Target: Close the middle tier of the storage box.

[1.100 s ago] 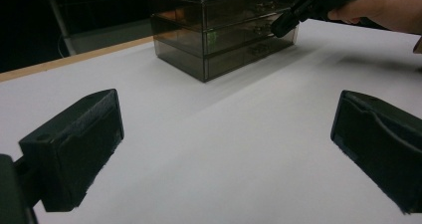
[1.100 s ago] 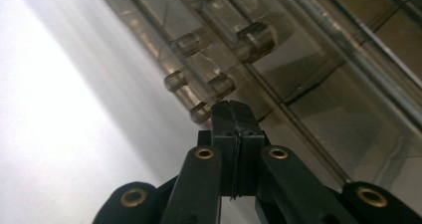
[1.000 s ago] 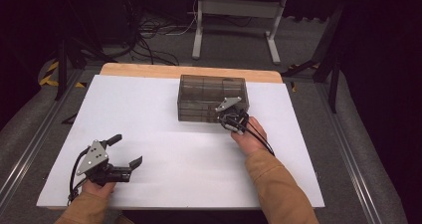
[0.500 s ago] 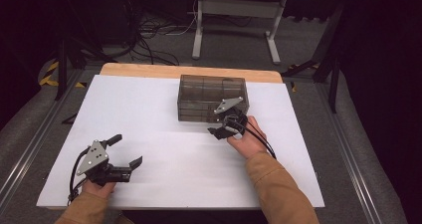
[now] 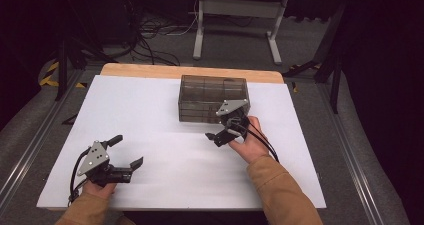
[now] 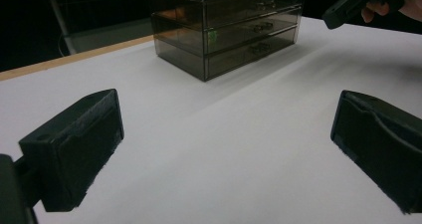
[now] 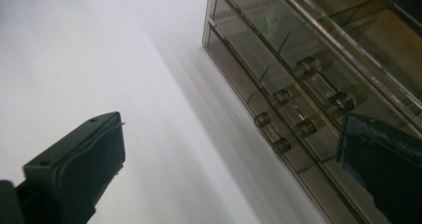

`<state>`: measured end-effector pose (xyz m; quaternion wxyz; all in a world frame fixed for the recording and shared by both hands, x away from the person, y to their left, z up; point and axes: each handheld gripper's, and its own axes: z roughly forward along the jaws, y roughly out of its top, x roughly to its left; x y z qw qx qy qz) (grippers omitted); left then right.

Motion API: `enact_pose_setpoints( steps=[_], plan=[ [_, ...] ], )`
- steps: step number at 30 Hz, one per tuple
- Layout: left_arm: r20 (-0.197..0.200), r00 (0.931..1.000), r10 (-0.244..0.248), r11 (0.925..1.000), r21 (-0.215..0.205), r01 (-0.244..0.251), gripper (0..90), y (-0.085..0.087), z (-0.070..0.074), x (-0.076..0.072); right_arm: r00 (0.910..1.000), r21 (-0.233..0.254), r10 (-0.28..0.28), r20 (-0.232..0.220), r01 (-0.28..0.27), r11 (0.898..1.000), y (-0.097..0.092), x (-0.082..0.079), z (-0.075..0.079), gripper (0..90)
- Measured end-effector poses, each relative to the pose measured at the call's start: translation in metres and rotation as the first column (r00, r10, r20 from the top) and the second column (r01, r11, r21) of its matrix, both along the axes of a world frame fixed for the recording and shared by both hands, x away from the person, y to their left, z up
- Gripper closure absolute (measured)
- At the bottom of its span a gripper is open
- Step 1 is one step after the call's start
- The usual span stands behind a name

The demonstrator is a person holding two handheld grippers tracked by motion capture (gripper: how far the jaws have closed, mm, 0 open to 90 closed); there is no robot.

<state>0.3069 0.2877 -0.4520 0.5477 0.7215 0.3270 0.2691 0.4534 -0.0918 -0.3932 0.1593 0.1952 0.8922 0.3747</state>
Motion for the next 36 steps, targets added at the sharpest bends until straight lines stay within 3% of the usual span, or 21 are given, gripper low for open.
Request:
enact_pose_setpoints(
  steps=[12, 15, 27, 31, 36],
  plan=[
    [0.0, 1.0, 0.001, 1.0, 0.001, -0.001, 1.1, 0.0, 0.0, 0.0, 0.9989, 0.091, -0.008, 0.046, 0.004, 0.996, -0.005, -0.013, 0.009, 0.0],
    [0.0, 1.0, 0.002, 1.0, -0.001, -0.002, 1.1, 0.0, 0.0, 0.0, 0.9983, 0.144, -0.009, 0.058, 0.0, 0.99, -0.01, -0.019, 0.013, 0.0],
    [0.002, 1.0, 0.0, 1.0, -0.002, 0.0, 1.1, 0.0, 0.0, 0.0, 0.9969, 0.152, -0.033, 0.072, 0.022, 0.988, -0.019, -0.028, 0.013, 0.0],
    [0.002, 1.0, 0.001, 1.0, 0.0, -0.001, 1.0, 0.0, 0.0, 0.0, 0.9918, 0.146, -0.085, 0.095, 0.071, 0.987, -0.026, -0.034, 0.012, 0.0],
    [0.003, 1.0, 0.002, 1.0, 0.0, -0.002, 1.1, 0.0, 0.0, 0.0, 0.9911, 0.219, -0.096, 0.092, 0.074, 0.973, -0.04, -0.041, 0.013, 0.0]
  ],
)
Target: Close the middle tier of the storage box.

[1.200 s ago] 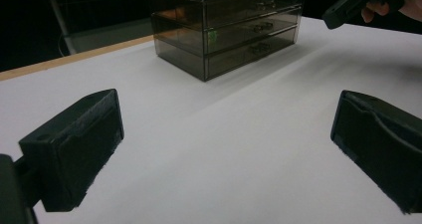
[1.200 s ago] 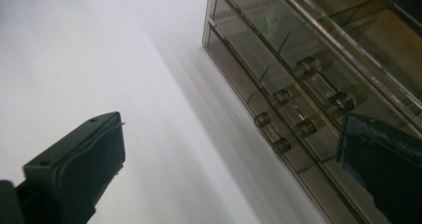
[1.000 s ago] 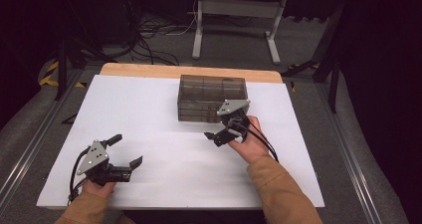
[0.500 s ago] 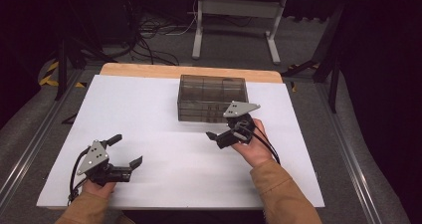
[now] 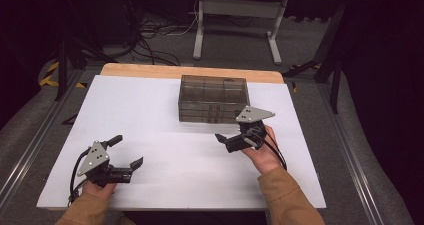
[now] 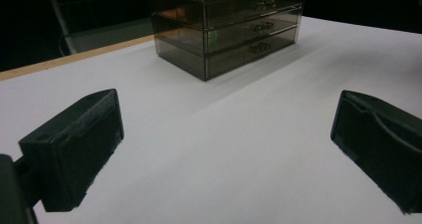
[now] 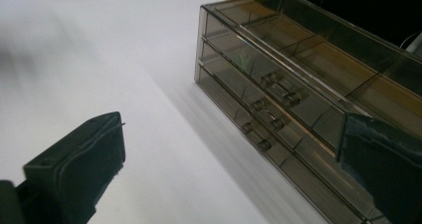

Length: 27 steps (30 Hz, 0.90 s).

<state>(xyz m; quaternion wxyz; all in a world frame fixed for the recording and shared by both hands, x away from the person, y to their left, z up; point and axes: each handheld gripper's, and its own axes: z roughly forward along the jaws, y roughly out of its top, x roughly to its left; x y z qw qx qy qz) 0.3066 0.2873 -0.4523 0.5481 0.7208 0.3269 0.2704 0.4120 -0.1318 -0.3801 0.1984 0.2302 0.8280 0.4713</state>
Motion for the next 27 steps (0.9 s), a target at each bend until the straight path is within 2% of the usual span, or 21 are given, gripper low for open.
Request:
enact_pose_setpoints(
  steps=[3, 11, 19, 21, 27],
  plan=[
    [-0.003, 1.0, 0.002, 1.0, -0.003, -0.002, 1.1, -0.001, 0.0, 0.0, 0.9999, 0.03, -0.001, 0.012, 0.0, 1.0, -0.007, -0.007, -0.001, 0.0],
    [-0.003, 1.0, 0.002, 1.0, -0.004, -0.002, 1.1, -0.001, 0.0, 0.0, 0.9996, 0.064, -0.015, 0.024, 0.014, 0.998, -0.023, -0.021, -0.009, 0.0],
    [-0.004, 1.0, 0.002, 1.0, 0.0, -0.002, 1.0, -0.001, 0.0, 0.0, 0.9983, 0.117, -0.051, 0.029, 0.048, 0.992, -0.05, -0.035, -0.028, 0.0],
    [-0.003, 1.0, 0.002, 1.0, 0.001, -0.002, 1.1, -0.001, 0.0, 0.0, 0.9976, 0.123, -0.057, 0.038, 0.052, 0.991, -0.056, -0.038, -0.034, 0.0],
    [-0.002, 1.0, 0.004, 1.0, 0.006, -0.004, 1.1, -0.001, 0.0, 0.0, 0.997, 0.14, -0.071, 0.029, 0.066, 0.988, -0.069, -0.046, -0.051, 0.0]
  ],
)
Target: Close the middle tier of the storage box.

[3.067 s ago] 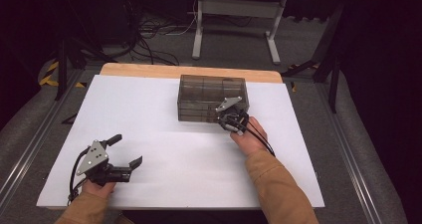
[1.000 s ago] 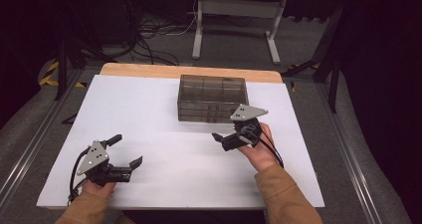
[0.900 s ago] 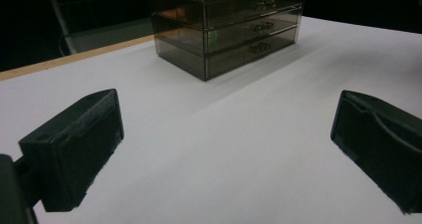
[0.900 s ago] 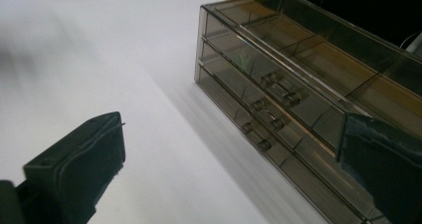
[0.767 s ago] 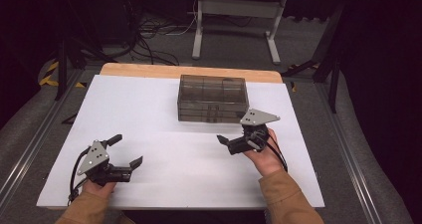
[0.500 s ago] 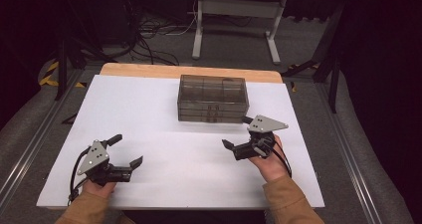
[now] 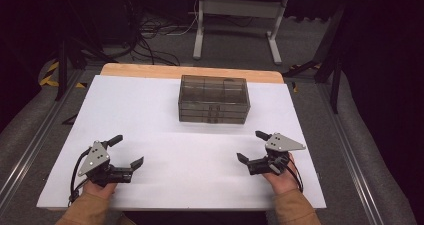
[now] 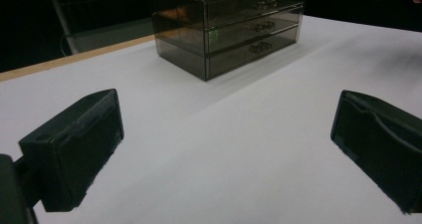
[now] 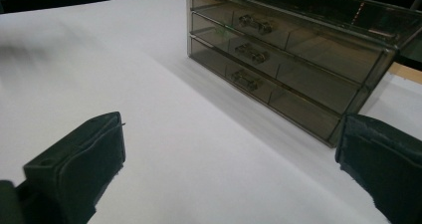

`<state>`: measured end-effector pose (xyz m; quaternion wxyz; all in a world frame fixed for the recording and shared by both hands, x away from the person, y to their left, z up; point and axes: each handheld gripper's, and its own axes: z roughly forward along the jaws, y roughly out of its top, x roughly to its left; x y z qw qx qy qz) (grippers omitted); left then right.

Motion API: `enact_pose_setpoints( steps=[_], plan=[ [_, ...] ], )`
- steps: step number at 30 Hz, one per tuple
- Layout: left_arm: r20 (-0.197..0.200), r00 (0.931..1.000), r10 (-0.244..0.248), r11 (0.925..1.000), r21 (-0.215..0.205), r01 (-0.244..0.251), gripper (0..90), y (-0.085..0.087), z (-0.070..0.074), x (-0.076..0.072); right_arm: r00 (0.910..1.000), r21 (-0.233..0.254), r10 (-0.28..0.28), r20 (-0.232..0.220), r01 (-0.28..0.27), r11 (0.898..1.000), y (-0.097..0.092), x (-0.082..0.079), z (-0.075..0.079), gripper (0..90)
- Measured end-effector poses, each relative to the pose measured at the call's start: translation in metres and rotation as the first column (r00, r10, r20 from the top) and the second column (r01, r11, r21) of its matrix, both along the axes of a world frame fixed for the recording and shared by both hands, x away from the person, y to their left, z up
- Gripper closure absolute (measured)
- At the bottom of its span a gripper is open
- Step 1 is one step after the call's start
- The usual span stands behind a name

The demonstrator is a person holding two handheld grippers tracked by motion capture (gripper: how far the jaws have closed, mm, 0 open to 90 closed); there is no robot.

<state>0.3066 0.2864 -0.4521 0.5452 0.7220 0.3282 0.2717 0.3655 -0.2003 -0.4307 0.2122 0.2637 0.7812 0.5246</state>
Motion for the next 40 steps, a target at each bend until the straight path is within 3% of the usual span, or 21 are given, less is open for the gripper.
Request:
enact_pose_setpoints(
  steps=[4, 9, 14, 17, 25, 40],
  plan=[
    [0.007, 1.0, -0.001, 1.0, 0.005, 0.001, 1.0, 0.0, 0.0, 0.0, 0.9998, 0.018, -0.016, 0.015, 0.016, 1.0, -0.008, -0.005, -0.007, 0.0],
    [0.01, 1.0, -0.003, 1.0, 0.005, 0.003, 1.0, 0.001, 0.0, 0.0, 0.9997, 0.005, -0.024, 0.007, 0.024, 1.0, -0.014, -0.01, -0.018, 0.0],
    [0.009, 1.0, -0.002, 1.0, 0.007, 0.002, 1.0, 0.001, 0.0, 0.0, 0.9981, 0.021, -0.052, 0.032, 0.051, 0.998, -0.023, -0.02, -0.026, 0.0],
    [0.009, 1.0, -0.003, 1.0, 0.007, 0.003, 1.0, 0.001, 0.0, 0.0, 0.9979, 0.015, -0.061, 0.021, 0.061, 0.998, -0.027, -0.023, -0.031, 0.0],
    [0.014, 0.9999, -0.007, 0.9999, 0.011, 0.007, 1.0, 0.0, 0.0, -0.001, 0.9963, 0.018, -0.086, -0.009, 0.086, 0.996, -0.032, -0.024, -0.035, 0.0],
    [0.007, 0.9999, -0.01, 0.9999, 0.003, 0.01, 0.9, 0.001, 0.0, 0.001, 0.9961, 0.019, -0.086, 0.018, 0.086, 0.996, -0.03, -0.026, -0.032, 0.0]
  ],
)
